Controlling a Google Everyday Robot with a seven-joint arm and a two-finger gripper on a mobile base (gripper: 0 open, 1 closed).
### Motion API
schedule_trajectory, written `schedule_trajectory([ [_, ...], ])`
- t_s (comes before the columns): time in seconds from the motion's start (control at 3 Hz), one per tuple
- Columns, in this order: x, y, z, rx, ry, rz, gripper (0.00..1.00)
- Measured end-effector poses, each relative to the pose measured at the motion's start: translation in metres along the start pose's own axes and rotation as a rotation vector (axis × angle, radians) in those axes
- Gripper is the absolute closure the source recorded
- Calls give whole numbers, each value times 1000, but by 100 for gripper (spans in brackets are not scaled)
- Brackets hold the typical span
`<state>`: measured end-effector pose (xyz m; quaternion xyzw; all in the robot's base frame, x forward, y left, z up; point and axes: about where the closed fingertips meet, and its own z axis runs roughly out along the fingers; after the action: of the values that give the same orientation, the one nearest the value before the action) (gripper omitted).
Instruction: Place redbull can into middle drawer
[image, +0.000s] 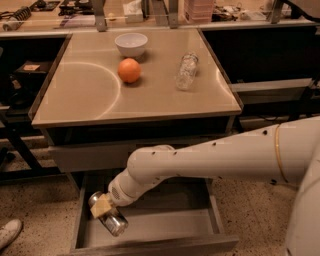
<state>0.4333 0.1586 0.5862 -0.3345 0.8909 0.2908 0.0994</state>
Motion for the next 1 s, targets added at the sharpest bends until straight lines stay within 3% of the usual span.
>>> schedule_trajectory([
  [0.33,19,-27,41,-17,11,62,100],
  [0.67,19,-27,41,-18,11,63,100],
  [1.0,24,-54,54,-13,-29,104,100],
])
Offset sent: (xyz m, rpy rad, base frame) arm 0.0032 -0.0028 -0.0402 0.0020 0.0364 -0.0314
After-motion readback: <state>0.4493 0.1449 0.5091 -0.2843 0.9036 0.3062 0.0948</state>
